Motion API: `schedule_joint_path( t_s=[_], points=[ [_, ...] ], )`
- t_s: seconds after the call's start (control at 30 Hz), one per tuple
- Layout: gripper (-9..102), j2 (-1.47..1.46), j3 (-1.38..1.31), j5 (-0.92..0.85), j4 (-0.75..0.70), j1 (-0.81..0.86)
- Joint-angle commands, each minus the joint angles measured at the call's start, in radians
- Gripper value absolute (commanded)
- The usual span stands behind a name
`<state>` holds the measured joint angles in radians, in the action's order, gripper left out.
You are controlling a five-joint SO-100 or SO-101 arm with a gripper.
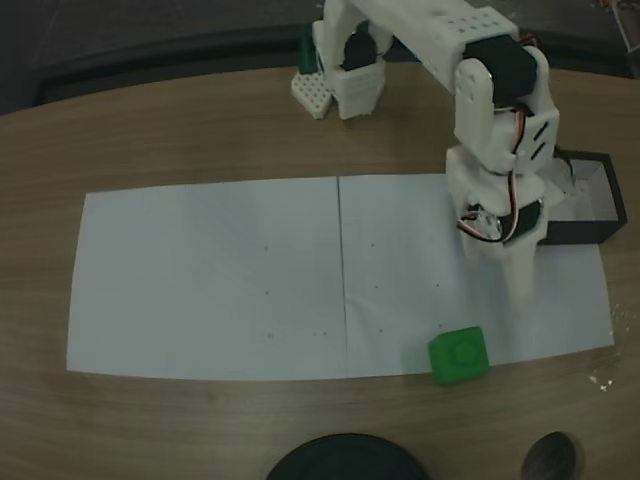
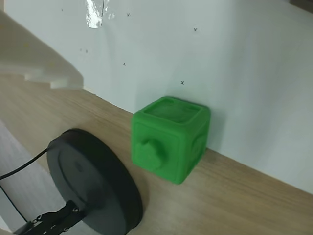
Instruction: Grab a green square and put it in the box.
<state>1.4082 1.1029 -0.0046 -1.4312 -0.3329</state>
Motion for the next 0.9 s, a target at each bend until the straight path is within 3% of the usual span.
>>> schedule_joint_path(
  t_s=[0.0,0.47,0.87],
  points=[
    [33,-0.146,-0.236,0.000,-0.049,0.014],
    [33,-0.515,-0.580,0.002,-0.064,0.055],
    [32,-0.664,-0.684,0.002,-0.067,0.120]
  ],
)
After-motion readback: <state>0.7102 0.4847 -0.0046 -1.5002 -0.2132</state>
